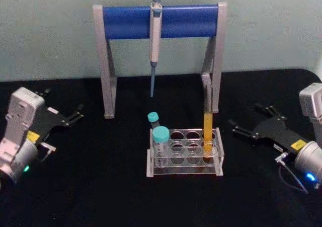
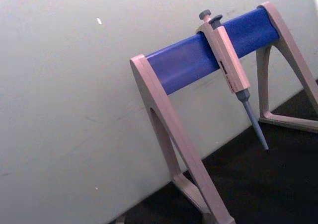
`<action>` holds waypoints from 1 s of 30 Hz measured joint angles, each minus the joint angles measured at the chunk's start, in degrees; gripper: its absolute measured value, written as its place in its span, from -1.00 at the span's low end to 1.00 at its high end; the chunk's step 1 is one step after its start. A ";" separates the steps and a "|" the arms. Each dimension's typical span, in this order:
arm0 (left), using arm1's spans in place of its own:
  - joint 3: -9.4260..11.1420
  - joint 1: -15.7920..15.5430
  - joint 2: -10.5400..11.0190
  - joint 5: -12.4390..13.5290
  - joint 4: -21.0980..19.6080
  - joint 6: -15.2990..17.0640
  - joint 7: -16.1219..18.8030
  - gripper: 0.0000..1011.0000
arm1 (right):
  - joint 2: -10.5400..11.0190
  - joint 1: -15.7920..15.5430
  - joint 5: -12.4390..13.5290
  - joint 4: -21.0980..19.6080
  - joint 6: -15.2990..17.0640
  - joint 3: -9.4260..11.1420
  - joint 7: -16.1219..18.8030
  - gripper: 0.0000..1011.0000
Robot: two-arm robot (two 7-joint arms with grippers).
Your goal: Pick up the test tube from the test tube rack, shake it, then place it back into the test tube rack.
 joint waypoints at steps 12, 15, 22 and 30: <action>0.00 0.00 0.00 0.00 0.00 0.00 0.00 0.98 | -1.58 1.37 3.23 -1.22 5.31 -0.28 7.08 0.98; 0.00 0.00 0.00 0.00 0.00 0.00 0.00 0.98 | -2.65 2.56 3.01 -0.43 6.14 -0.87 7.95 0.98; 0.00 0.00 0.00 0.00 0.00 0.00 0.00 0.98 | -5.95 5.79 1.49 2.75 7.08 -2.36 8.34 0.98; 0.00 0.00 0.00 0.00 0.00 0.00 0.00 0.98 | -9.02 8.81 0.21 6.26 7.68 -3.15 8.30 0.98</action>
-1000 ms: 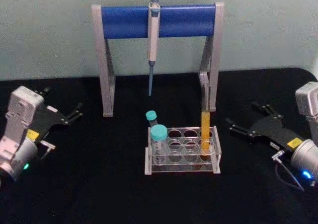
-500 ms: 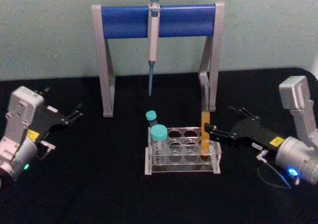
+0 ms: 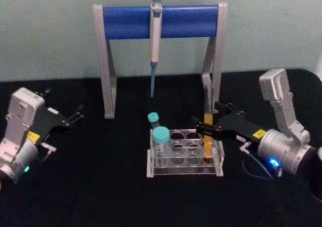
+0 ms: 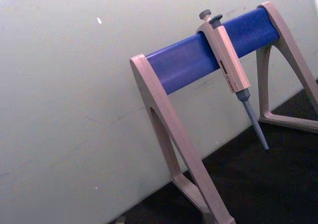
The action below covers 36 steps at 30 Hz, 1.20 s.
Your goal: Pick up the test tube from the test tube rack, shake it, then place it back into the test tube rack.
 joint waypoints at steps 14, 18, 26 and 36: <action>0.01 0.00 0.00 0.00 0.00 0.00 0.00 0.98 | -1.76 0.97 0.05 1.38 1.49 0.33 0.12 0.98; 0.00 0.00 0.00 0.00 0.00 0.00 0.00 0.98 | -1.86 0.87 0.51 1.34 1.77 0.51 0.19 0.98; 0.00 0.00 0.00 0.00 0.00 0.00 0.00 0.98 | -1.85 0.78 0.64 1.19 1.85 0.57 0.22 0.98; 0.00 0.00 0.00 0.00 0.00 0.00 0.00 0.98 | -1.83 0.78 0.64 1.17 1.83 0.54 0.27 0.89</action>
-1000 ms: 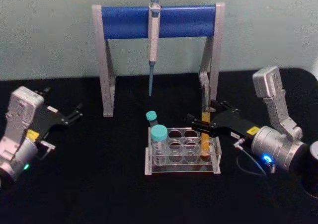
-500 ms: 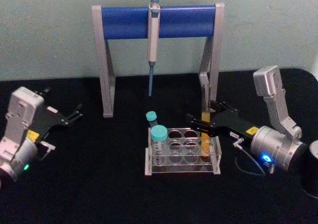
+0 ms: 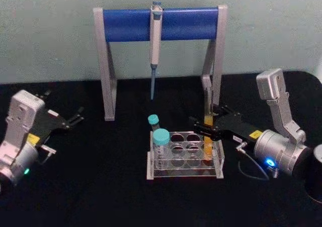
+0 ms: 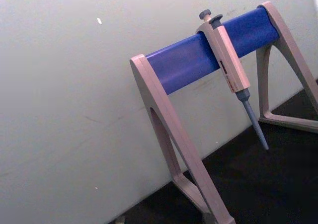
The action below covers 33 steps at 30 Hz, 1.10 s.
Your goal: Pick up the test tube from the test tube rack, shake it, then place it back into the test tube rack.
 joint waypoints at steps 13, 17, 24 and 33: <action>0.00 0.00 0.00 0.00 0.00 0.00 0.00 0.98 | 0.00 0.00 0.00 0.00 -0.06 0.00 0.00 0.17; 0.00 0.00 0.00 0.00 0.00 0.00 0.00 0.98 | 0.00 0.00 0.00 0.00 -0.07 0.00 0.00 -0.09; 0.00 0.00 0.00 0.00 0.00 0.00 0.00 0.98 | 0.00 0.00 0.00 0.00 -0.09 0.00 0.00 -0.51; 0.00 0.00 0.00 0.00 0.00 0.00 0.00 0.98 | 0.00 0.00 0.00 0.00 -0.09 0.00 0.00 -0.55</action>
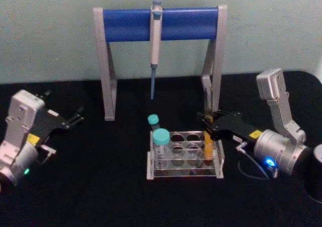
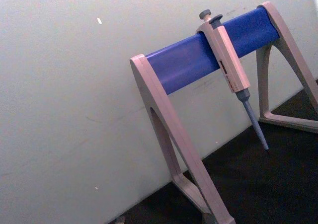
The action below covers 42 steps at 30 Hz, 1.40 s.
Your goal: Pick up the test tube from the test tube rack, shake it, then place it back into the test tube rack.
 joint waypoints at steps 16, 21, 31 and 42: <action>0.00 0.00 0.00 0.00 0.00 0.00 0.00 0.98 | 0.06 -0.07 -0.05 0.02 -1.09 0.01 0.34 -0.55; 0.00 0.00 0.00 0.00 0.00 0.00 0.00 0.98 | 0.22 -0.48 -0.55 -0.38 -2.91 0.03 0.59 -0.55; 0.00 0.00 0.00 0.00 0.00 0.00 0.00 0.98 | 0.61 -2.47 -2.09 -3.64 -6.52 1.36 -0.02 -0.55; 0.00 0.00 0.00 0.00 0.00 0.00 0.00 0.98 | 1.02 -4.42 -2.56 -8.00 -8.35 3.18 -0.35 -0.55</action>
